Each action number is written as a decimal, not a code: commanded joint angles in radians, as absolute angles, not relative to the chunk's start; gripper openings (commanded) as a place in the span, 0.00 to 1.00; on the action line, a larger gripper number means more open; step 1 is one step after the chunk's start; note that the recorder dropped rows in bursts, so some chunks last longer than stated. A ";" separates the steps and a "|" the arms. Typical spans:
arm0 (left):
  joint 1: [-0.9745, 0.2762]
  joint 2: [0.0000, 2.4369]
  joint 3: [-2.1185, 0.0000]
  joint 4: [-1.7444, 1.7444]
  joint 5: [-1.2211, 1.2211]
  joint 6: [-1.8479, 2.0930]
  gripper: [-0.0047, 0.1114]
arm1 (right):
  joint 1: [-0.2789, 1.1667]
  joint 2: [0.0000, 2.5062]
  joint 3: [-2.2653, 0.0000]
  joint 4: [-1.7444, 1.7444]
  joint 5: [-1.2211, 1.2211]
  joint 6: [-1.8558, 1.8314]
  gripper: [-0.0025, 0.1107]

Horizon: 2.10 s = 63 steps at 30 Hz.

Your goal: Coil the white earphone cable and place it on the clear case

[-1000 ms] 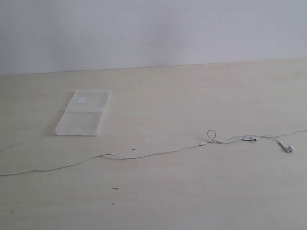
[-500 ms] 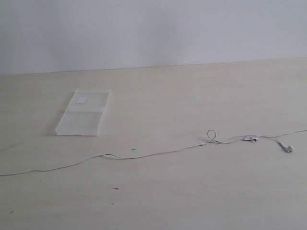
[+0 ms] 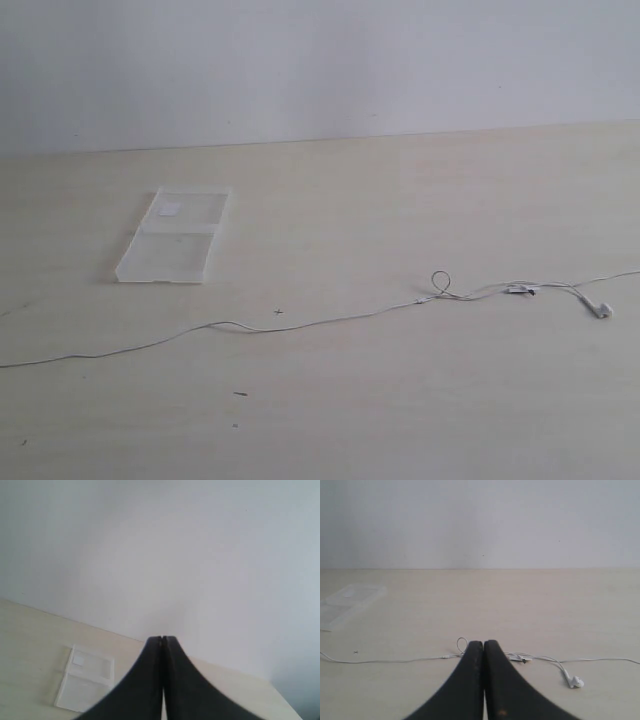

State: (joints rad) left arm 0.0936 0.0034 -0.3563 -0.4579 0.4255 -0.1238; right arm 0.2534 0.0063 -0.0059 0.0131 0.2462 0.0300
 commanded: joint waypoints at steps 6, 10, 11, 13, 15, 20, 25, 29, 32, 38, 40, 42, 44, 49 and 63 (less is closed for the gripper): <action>0.091 0.242 -0.395 -0.587 0.436 0.077 0.04 | 0.248 0.000 0.000 0.012 0.247 0.027 0.02; 0.091 0.485 -0.501 -0.709 0.565 0.409 0.04 | 0.248 0.000 0.000 0.012 0.247 0.029 0.02; 0.091 0.559 -0.540 -0.749 0.596 0.501 0.04 | 0.248 0.000 0.000 0.012 0.247 0.029 0.02; 0.091 0.713 -0.624 -0.845 0.677 0.651 0.04 | 0.248 0.000 0.000 0.012 0.247 0.029 0.02; 0.091 0.868 -0.709 -0.924 0.777 0.789 0.04 | 0.248 0.000 0.000 0.012 0.247 0.027 0.02; 0.071 1.234 -0.895 -0.970 1.006 1.083 0.04 | 0.248 0.000 0.000 0.012 0.247 0.029 0.02; -0.094 1.491 -0.919 -0.885 0.842 1.322 0.35 | 0.248 0.000 0.000 0.012 0.247 0.027 0.02; -0.198 1.619 -0.919 -0.884 0.737 1.493 0.54 | 0.248 0.000 0.000 0.012 0.247 0.027 0.02; -0.229 1.679 -0.919 -0.889 0.621 1.606 0.54 | 0.248 0.000 0.000 0.012 0.247 0.027 0.02; -0.231 1.735 -0.919 -0.923 0.529 1.642 0.54 | 0.248 0.000 0.000 0.012 0.247 0.027 0.02; -0.233 1.761 -0.926 -0.957 0.523 1.649 0.54 | 0.248 0.000 0.000 0.012 0.247 0.029 0.02; -0.233 1.793 -0.946 -0.956 0.523 1.649 0.54 | 0.248 0.000 0.000 0.012 0.247 0.029 0.02; -0.233 1.814 -0.957 -0.956 0.525 1.649 0.54 | 0.248 0.000 0.000 0.012 0.247 0.029 0.02; -0.233 1.861 -0.968 -0.958 0.520 1.664 0.54 | 0.248 0.000 0.000 0.012 0.247 0.027 0.02; -0.260 1.934 -0.998 -0.968 0.480 1.776 0.54 | 0.248 0.000 0.000 0.012 0.247 0.027 0.02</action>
State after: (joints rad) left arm -0.2542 1.9249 -0.9828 -0.9482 0.4880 1.7709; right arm 0.2534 0.0063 -0.0059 0.0131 0.2462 0.0300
